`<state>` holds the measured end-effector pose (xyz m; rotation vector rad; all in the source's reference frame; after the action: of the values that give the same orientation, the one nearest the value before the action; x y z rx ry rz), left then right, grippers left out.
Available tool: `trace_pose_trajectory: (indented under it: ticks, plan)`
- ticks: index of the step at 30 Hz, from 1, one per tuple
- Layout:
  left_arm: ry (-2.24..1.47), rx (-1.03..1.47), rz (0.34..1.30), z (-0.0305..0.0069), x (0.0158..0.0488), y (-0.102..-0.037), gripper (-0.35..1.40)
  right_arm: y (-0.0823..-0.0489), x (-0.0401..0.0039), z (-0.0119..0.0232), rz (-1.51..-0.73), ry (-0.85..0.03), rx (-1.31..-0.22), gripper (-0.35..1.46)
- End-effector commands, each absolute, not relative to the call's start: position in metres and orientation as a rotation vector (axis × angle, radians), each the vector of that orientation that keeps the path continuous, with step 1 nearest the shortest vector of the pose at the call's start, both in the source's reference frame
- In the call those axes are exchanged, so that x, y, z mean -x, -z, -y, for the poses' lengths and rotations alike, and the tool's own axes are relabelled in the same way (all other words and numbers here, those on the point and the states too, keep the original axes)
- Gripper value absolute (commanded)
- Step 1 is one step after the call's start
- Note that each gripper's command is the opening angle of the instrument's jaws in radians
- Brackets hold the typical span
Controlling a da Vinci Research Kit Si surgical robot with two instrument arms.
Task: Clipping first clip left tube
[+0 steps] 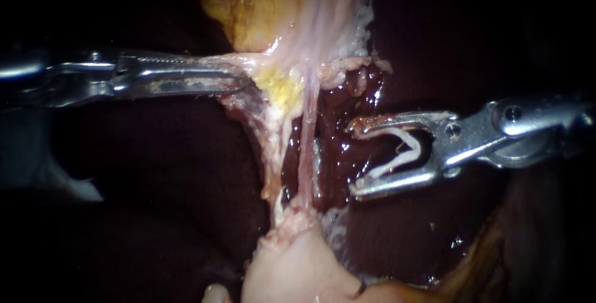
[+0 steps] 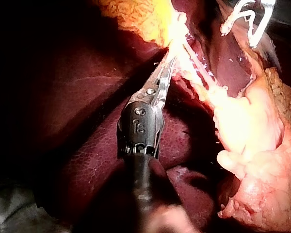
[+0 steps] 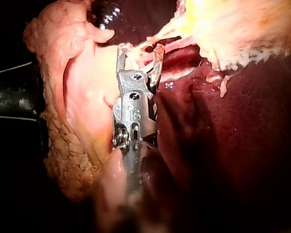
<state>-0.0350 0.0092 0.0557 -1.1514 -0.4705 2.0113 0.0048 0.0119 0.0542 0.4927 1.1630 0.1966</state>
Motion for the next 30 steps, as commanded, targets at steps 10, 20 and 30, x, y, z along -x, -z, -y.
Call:
trace_pose_trajectory:
  ticks: [10, 20, 30]
  plan:
    - [-2.0, 1.153, 0.471, -0.0107, 0.032, -0.0529, -0.35, -0.0542, -0.0048, -0.0119, -1.163, -0.197, -0.493, 0.45]
    - [-1.941, 1.17, 0.435, -0.0124, 0.0282, -0.048, -0.35, -0.0541, -0.0048, -0.0119, -1.163, -0.196, -0.493, 0.45]
    - [-1.941, 1.17, 0.433, -0.0123, 0.0283, -0.048, -0.35, -0.0543, -0.0061, -0.0112, -1.165, -0.189, -0.499, 0.45]
